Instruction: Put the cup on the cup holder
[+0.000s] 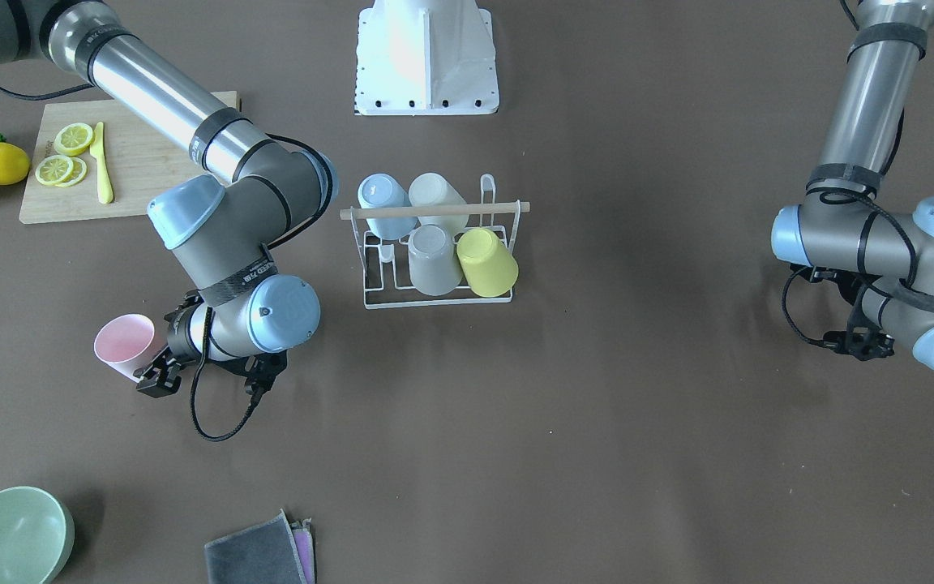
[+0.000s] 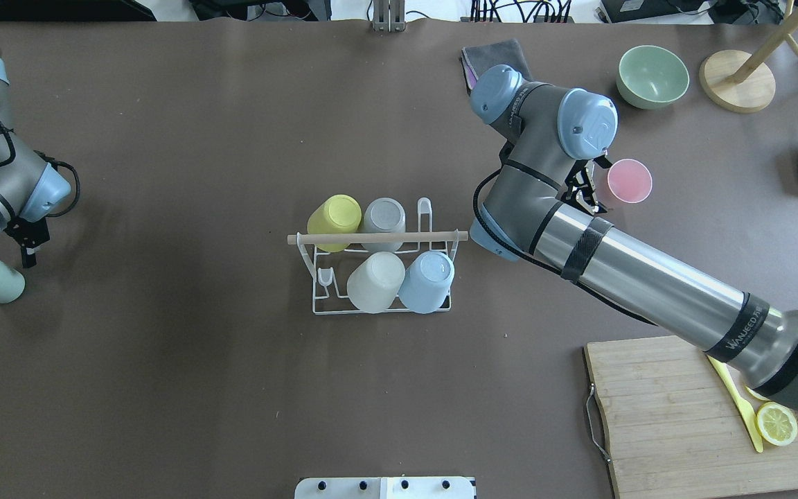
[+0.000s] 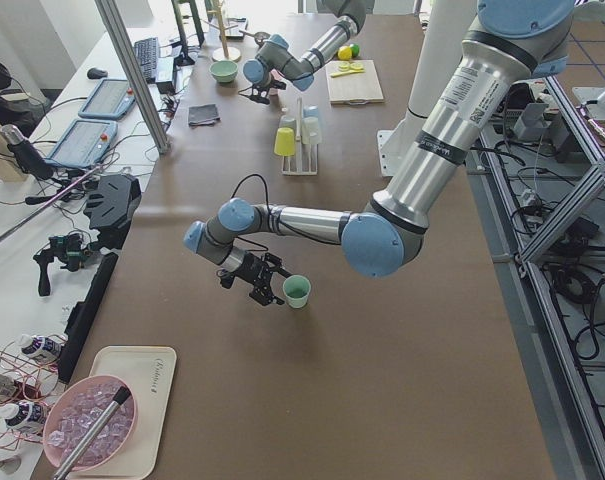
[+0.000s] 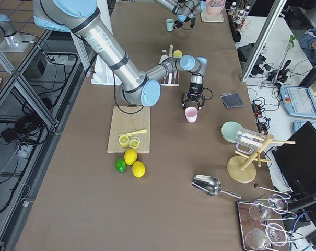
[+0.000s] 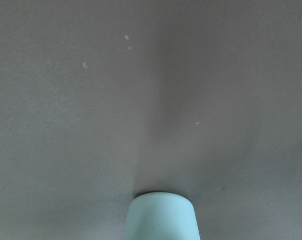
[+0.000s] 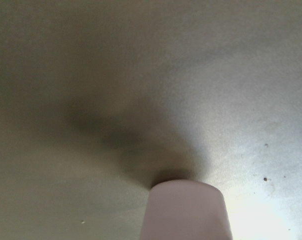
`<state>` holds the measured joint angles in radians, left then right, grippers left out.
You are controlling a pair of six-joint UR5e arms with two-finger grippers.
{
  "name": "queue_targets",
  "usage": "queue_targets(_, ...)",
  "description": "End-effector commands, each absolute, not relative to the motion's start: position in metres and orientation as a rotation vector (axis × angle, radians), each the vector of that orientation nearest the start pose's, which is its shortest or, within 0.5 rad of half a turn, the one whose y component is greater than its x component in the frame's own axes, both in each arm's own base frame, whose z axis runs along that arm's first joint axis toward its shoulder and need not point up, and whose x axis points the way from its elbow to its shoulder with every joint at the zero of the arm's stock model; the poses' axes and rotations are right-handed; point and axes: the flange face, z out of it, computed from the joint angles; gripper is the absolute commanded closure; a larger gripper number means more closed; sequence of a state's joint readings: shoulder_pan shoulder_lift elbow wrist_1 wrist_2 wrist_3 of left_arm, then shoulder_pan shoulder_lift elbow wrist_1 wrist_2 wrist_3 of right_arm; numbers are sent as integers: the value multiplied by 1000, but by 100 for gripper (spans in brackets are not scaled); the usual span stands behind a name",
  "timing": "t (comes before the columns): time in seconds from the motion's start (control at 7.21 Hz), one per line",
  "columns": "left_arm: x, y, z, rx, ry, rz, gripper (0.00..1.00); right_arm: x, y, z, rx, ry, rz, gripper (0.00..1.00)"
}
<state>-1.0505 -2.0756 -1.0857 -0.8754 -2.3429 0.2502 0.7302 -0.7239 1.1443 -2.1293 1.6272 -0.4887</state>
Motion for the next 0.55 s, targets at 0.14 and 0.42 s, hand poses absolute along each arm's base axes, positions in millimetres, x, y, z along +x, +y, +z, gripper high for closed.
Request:
queue_targets(0.14, 274, -568, 649, -757, 632, 481, 2, -477, -605, 405, -157, -19, -1358, 9)
queue_targets(0.42, 283, -564, 650, -762, 624, 496, 2, -474, -607, 412, -150, -13, -1381, 9)
